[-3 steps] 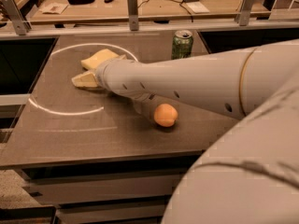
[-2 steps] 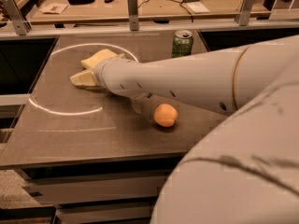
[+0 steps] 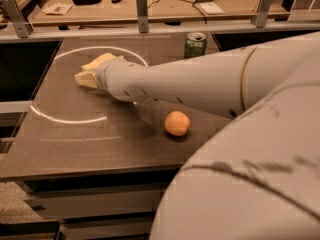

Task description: Move sponge near green can

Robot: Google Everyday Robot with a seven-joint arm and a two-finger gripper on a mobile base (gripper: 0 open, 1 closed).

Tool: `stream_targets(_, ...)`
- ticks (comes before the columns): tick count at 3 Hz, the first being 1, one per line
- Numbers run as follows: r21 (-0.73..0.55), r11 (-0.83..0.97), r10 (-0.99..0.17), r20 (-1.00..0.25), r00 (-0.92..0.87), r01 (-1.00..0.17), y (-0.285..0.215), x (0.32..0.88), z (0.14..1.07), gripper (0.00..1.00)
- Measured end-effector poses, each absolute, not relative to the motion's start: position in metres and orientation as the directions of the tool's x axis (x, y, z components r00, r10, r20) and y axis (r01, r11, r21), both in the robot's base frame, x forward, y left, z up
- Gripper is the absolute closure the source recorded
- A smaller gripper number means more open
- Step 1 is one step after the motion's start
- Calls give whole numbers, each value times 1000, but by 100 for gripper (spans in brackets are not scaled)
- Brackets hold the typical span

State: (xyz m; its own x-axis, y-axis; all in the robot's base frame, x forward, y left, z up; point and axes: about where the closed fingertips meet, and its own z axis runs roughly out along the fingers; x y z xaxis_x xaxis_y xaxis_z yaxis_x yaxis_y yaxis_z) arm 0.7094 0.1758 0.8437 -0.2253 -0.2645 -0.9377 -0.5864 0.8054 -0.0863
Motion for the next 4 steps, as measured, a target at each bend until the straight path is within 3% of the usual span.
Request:
stream_targets(3, -113, 775, -266, -951, -158, -621, 193, 710, 856, 88)
stream_targets(4, -153, 767, -289, -949, -122, -623, 172, 712, 867, 100)
